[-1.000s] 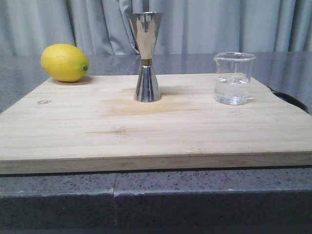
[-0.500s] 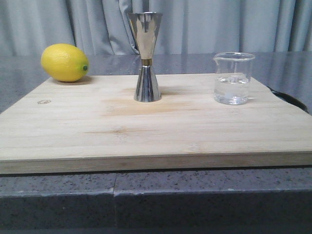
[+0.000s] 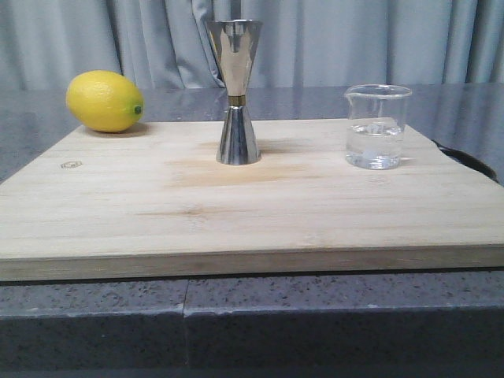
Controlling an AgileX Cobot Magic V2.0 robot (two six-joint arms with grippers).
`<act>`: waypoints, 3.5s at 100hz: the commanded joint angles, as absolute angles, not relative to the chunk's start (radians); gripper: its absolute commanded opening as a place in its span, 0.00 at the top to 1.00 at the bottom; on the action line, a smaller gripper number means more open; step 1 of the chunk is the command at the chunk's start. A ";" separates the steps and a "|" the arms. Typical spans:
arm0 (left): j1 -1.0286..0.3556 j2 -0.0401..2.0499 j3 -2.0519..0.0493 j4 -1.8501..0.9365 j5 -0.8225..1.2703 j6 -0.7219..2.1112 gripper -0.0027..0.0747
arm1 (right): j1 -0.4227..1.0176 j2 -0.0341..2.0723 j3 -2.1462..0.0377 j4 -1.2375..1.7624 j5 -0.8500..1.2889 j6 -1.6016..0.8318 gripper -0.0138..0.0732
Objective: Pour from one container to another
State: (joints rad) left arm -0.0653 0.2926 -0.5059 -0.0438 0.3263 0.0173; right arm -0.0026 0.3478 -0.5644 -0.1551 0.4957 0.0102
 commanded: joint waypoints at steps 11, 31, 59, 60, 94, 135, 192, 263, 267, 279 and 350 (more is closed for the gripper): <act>-0.063 0.310 -0.541 -0.054 0.240 0.010 0.97 | -0.008 0.367 -0.597 -0.166 0.423 0.016 0.90; -0.063 0.312 -0.541 -0.042 0.229 0.010 0.45 | -0.008 0.366 -0.597 -0.178 0.411 0.020 0.44; -0.063 0.312 -0.541 -0.045 0.229 0.010 0.25 | -0.008 0.366 -0.597 -0.178 0.413 0.020 0.24; -0.063 0.312 -0.541 -0.045 0.229 0.010 0.25 | -0.008 0.366 -0.597 -0.178 0.413 0.020 0.24; -0.063 0.312 -0.541 -0.070 0.211 0.010 0.25 | -0.008 0.366 -0.597 -0.178 0.409 0.020 0.24; -0.063 0.367 -0.595 -0.070 0.353 0.022 0.25 | -0.008 0.369 -0.606 -0.165 0.487 0.020 0.24; -0.067 0.788 -0.770 -0.682 0.765 0.713 0.25 | -0.008 0.415 -0.639 -0.157 0.609 0.020 0.24; -0.067 1.352 -0.770 -1.635 1.090 1.896 0.25 | -0.008 0.415 -0.639 -0.157 0.586 0.020 0.24; -0.067 1.384 -0.770 -1.661 1.110 1.932 0.25 | -0.008 0.415 -0.639 -0.157 0.586 0.020 0.24; -0.067 1.463 -0.770 -1.718 1.178 2.028 0.25 | -0.008 0.415 -0.639 -0.157 0.586 0.020 0.24; -0.262 1.735 -0.928 -1.850 1.261 2.291 0.25 | -0.008 0.415 -0.639 -0.157 0.588 0.020 0.24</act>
